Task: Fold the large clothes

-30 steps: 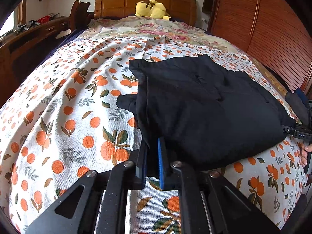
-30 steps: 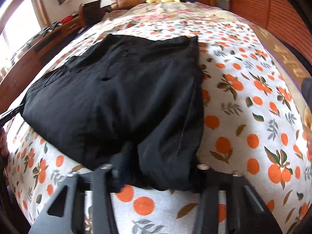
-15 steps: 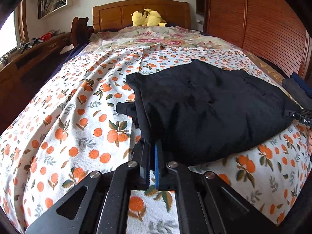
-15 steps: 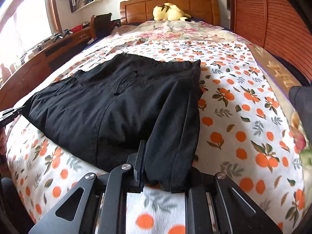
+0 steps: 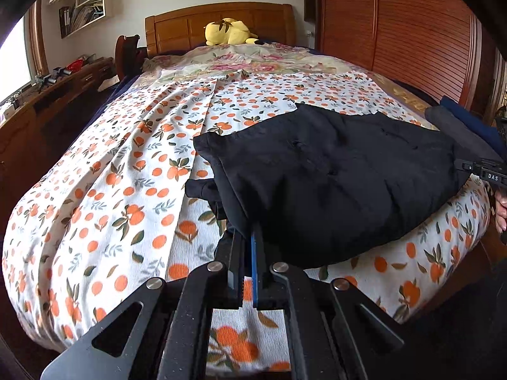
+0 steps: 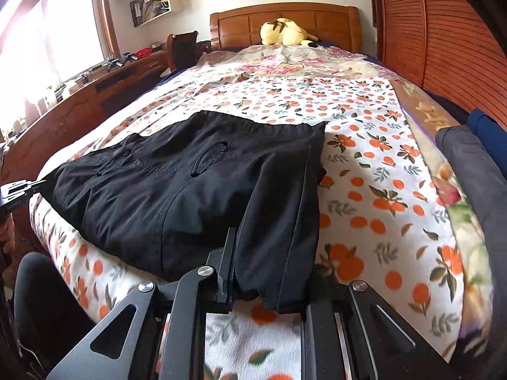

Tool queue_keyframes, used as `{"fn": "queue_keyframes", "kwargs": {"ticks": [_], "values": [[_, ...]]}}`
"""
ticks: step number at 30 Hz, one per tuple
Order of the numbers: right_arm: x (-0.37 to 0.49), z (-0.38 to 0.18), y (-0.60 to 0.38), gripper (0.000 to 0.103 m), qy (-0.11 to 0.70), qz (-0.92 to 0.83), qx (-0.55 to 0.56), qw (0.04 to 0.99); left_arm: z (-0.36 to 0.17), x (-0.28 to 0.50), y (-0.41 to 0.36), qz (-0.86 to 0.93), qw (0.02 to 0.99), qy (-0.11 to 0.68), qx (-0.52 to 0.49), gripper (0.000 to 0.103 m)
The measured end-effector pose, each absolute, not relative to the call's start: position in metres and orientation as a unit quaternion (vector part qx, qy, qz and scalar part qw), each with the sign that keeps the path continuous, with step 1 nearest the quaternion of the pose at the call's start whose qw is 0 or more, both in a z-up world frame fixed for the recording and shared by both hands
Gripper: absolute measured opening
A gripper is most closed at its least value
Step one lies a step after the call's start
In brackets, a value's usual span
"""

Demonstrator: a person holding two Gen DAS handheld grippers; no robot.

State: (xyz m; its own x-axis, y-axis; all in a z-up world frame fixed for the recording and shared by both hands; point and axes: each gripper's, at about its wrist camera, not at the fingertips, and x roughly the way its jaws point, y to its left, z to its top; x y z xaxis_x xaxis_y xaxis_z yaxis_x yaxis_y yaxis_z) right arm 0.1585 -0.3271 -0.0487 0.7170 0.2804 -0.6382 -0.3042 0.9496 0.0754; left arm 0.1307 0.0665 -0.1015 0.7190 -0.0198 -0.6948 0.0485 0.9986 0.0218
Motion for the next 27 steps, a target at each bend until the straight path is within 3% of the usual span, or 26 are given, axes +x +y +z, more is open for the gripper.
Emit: {"fn": "queue_keyframes", "kwargs": {"ticks": [9, 11, 13, 15, 18, 20, 22, 27], "values": [[0.166, -0.066, -0.335, 0.022, 0.355, 0.159, -0.013, 0.921, -0.102, 0.130, 0.056, 0.000, 0.926, 0.375, 0.044, 0.004], [0.167, -0.067, -0.335, 0.028, 0.352, 0.152, -0.011, 0.924, -0.100, 0.128, 0.056, 0.001, 0.928, 0.371, 0.034, 0.009], [0.169, -0.068, -0.335, 0.031, 0.351, 0.142, -0.010, 0.925, -0.097, 0.126, 0.054, -0.003, 0.930, 0.365, 0.026, 0.027], [0.171, -0.069, -0.334, 0.036, 0.350, 0.137, -0.013, 0.927, -0.093, 0.123, 0.051, -0.010, 0.933, 0.358, 0.023, 0.037], [0.170, -0.071, -0.332, 0.040, 0.349, 0.133, -0.015, 0.928, -0.088, 0.121, 0.043, -0.010, 0.936, 0.351, 0.029, 0.041], [0.169, -0.071, -0.332, 0.049, 0.346, 0.126, -0.015, 0.929, -0.085, 0.122, 0.037, -0.021, 0.936, 0.349, 0.031, 0.049], [0.166, -0.068, -0.334, 0.052, 0.342, 0.117, -0.013, 0.932, -0.083, 0.124, 0.027, -0.034, 0.937, 0.346, 0.033, 0.065], [0.163, -0.060, -0.333, 0.058, 0.324, 0.099, -0.014, 0.941, -0.086, 0.142, -0.006, -0.059, 0.937, 0.343, 0.036, 0.069]]}}
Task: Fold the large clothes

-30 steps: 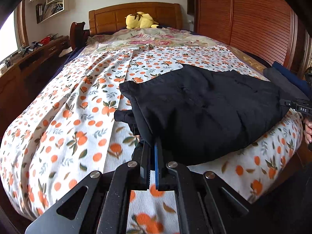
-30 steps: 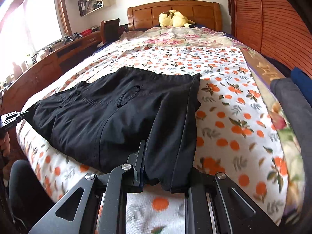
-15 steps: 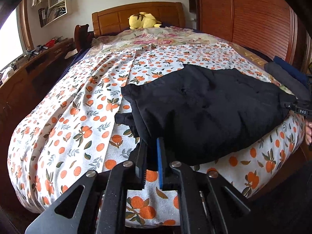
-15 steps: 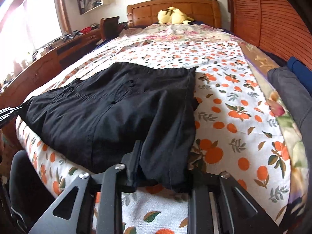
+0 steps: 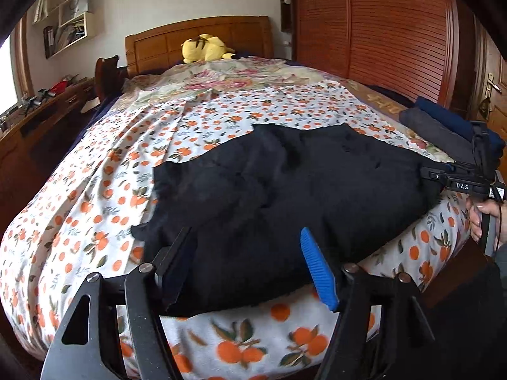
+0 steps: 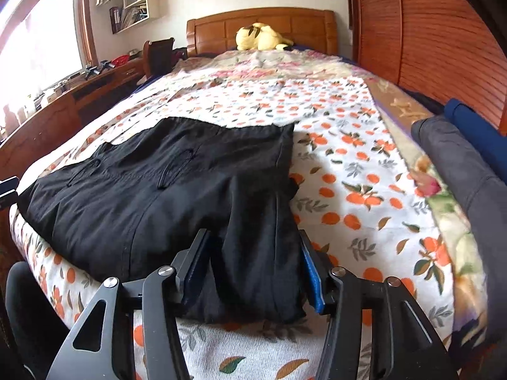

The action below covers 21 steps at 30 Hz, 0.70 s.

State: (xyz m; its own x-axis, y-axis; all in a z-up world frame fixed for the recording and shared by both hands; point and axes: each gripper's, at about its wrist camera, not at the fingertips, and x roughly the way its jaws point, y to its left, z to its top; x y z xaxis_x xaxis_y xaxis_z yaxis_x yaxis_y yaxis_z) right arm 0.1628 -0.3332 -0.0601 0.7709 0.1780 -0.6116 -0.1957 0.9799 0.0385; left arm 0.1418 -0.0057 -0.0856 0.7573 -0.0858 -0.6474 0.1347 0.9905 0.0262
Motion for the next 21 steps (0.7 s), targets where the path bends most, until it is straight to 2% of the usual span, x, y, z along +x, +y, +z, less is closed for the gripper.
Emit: {"fn": "queue_keyframes", "kwargs": {"ticks": [10, 17, 21], "values": [[0.167, -0.065, -0.331, 0.070, 0.337, 0.108, -0.010, 0.935, -0.107, 0.184, -0.069, -0.084, 0.924, 0.365, 0.076, 0.069], [0.179, -0.076, -0.337, 0.079, 0.371, 0.110, 0.013, 0.922, -0.128, 0.195, -0.074, -0.079, 0.912, 0.395, 0.080, 0.069], [0.185, -0.081, -0.337, 0.080, 0.386, 0.112, 0.020, 0.915, -0.137, 0.199, -0.076, -0.076, 0.907, 0.406, 0.080, 0.069]]}}
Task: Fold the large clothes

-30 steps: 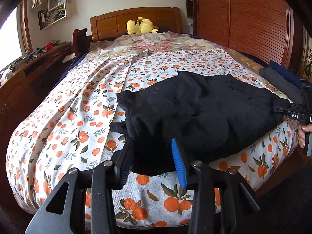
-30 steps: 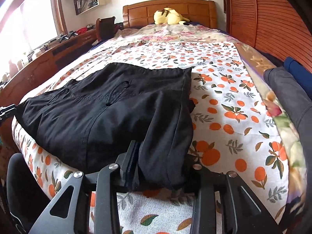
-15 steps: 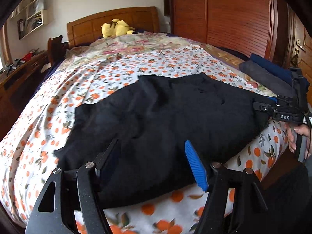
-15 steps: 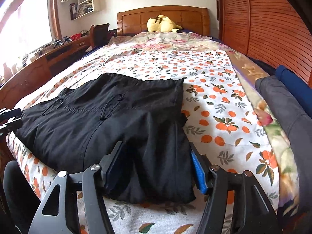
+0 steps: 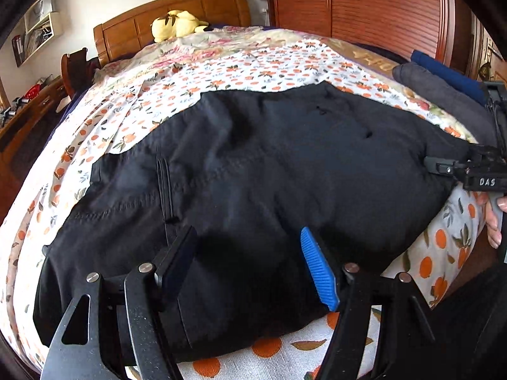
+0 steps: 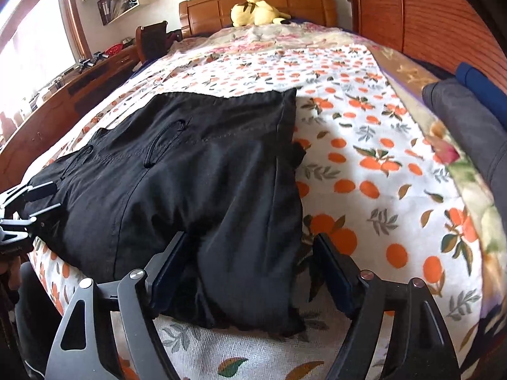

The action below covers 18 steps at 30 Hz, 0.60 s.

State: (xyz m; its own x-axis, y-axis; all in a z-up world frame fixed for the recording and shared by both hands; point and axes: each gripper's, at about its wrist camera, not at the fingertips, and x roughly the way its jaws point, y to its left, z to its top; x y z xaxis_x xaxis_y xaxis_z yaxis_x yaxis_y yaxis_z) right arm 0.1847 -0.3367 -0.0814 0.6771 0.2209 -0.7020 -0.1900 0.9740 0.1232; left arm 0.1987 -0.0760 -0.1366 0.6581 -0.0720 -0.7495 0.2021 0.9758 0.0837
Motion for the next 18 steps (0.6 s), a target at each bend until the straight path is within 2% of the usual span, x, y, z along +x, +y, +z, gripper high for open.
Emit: {"fn": "queue_keyframes", "kwargs": {"ticks": [5, 7, 9, 10, 12, 14, 18], "values": [[0.189, -0.082, -0.341, 0.080, 0.389, 0.131, 0.046, 0.911, -0.146, 0.200, -0.084, -0.070, 0.903, 0.411, 0.099, 0.069], [0.190, -0.081, -0.345, 0.075, 0.385, 0.151, 0.065, 0.908, -0.147, 0.200, -0.083, -0.071, 0.903, 0.412, 0.097, 0.069], [0.190, -0.083, -0.344, 0.060, 0.389, 0.171, 0.071, 0.902, -0.148, 0.201, -0.082, -0.074, 0.903, 0.413, 0.093, 0.069], [0.190, -0.084, -0.343, 0.057, 0.391, 0.178, 0.071, 0.900, -0.148, 0.201, -0.081, -0.075, 0.903, 0.413, 0.090, 0.069], [0.190, -0.081, -0.341, 0.035, 0.385, 0.188, 0.069, 0.901, -0.148, 0.200, -0.081, -0.077, 0.904, 0.412, 0.086, 0.069], [0.189, -0.076, -0.342, 0.025, 0.375, 0.192, 0.065, 0.905, -0.148, 0.200, -0.080, -0.077, 0.905, 0.410, 0.086, 0.069], [0.183, -0.051, -0.347, 0.018, 0.320, 0.212, 0.085, 0.920, -0.145, 0.199, -0.076, -0.079, 0.907, 0.407, 0.076, 0.069]]}}
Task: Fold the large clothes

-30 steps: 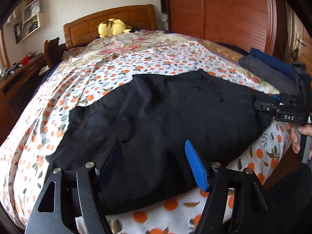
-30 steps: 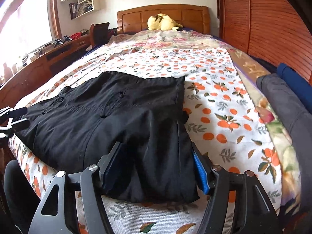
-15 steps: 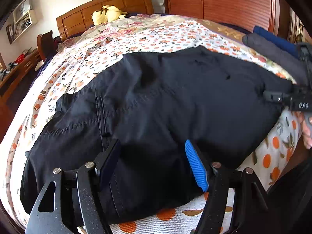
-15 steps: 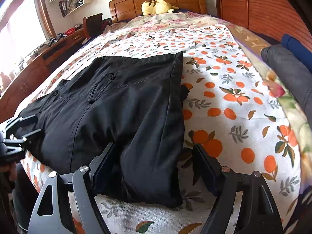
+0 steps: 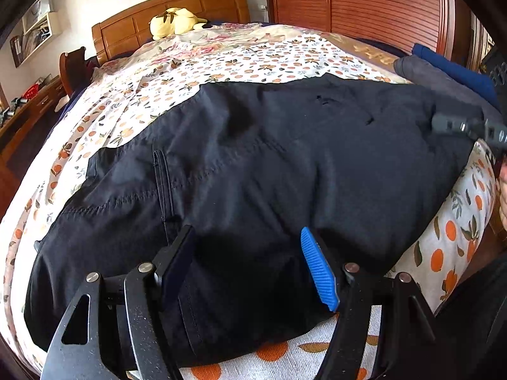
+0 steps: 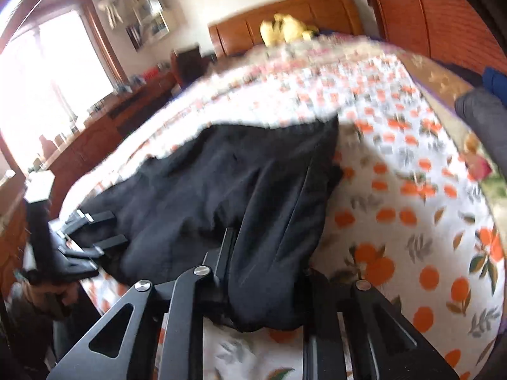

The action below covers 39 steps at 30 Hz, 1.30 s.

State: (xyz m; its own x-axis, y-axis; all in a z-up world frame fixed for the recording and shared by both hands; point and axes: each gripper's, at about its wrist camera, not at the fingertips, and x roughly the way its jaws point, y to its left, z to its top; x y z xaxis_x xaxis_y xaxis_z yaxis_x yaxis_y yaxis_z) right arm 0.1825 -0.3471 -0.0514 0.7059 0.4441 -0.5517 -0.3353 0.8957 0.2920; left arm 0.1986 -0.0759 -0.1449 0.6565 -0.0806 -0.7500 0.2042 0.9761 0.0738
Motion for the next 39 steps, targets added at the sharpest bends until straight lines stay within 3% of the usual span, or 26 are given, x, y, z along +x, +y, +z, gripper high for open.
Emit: {"fn": "queue_keyframes", "kwargs": {"ticks": [10, 17, 25, 34, 39], "values": [[0.176, -0.013, -0.318, 0.016, 0.244, 0.252, 0.103, 0.931, -0.110, 0.171, -0.048, -0.078, 0.925, 0.368, 0.052, 0.069], [0.180, -0.015, -0.287, 0.016, 0.226, 0.274, 0.095, 0.930, -0.085, 0.148, -0.012, -0.073, 0.938, 0.337, 0.033, 0.069], [0.186, 0.002, -0.242, 0.014, 0.206, 0.296, 0.029, 0.932, -0.080, 0.128, 0.037, -0.055, 0.945, 0.322, 0.012, 0.069], [0.213, 0.014, -0.158, 0.013, 0.207, 0.343, -0.023, 0.916, -0.084, 0.106, 0.091, -0.024, 0.946, 0.322, -0.009, 0.069], [0.237, -0.008, -0.118, 0.013, 0.243, 0.363, -0.042, 0.899, -0.084, 0.092, 0.116, -0.006, 0.946, 0.325, -0.012, 0.069]]}}
